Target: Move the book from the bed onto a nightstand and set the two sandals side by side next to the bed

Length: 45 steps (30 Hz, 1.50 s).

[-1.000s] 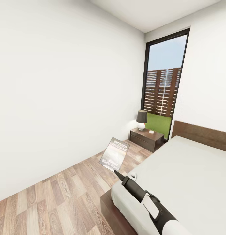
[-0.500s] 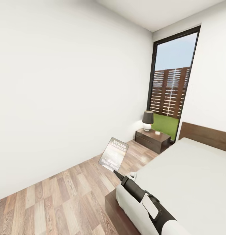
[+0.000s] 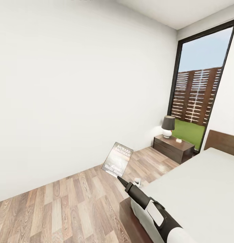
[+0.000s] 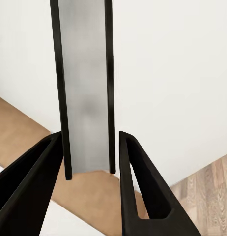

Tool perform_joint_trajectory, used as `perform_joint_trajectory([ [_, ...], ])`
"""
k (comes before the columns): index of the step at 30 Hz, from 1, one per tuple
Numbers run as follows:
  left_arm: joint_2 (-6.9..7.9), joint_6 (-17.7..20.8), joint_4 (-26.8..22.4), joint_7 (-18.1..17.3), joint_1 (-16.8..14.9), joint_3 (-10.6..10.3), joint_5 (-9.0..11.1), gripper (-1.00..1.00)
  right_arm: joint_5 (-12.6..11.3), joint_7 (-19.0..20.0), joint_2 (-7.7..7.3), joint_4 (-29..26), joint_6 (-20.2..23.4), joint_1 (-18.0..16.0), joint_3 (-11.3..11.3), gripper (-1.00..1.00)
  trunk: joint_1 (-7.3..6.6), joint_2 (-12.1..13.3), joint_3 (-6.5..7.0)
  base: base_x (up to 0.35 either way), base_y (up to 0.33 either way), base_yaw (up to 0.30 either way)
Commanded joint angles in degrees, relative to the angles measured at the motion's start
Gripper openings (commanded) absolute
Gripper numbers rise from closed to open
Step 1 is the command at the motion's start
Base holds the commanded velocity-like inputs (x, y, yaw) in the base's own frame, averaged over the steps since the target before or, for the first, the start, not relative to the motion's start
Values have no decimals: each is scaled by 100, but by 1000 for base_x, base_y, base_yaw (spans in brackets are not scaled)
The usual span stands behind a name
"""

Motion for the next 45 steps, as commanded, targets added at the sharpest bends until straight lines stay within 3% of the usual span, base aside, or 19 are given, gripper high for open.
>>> perform_joint_trajectory([
  [1,1,-11,-7,14,6,-50,60,100,-69,6,-1,1,60,-2,14,-100,2,-3,0,0,0,289],
  [15,-82,-11,-16,14,-4,-56,66,100,-64,5,1,16,46,-2,14,-100,2,-3,-8,0,0,290],
  [27,-152,-54,-76,-36,-38,-52,73,100,-74,5,41,27,-210,-2,14,-100,2,-3,-39,0,0,290],
  [31,-272,-77,-151,-43,-69,-40,95,100,-69,4,78,28,-241,-2,14,-100,2,-3,-51,0,0,285],
  [40,-460,-103,-431,-55,-220,-38,513,100,-76,-333,116,24,-259,-2,24,-100,2,-3,-79,0,0,280],
  [45,-712,-83,-620,-52,-493,-54,783,100,-84,-546,164,23,-262,-2,150,-100,2,-3,-96,0,0,278],
])
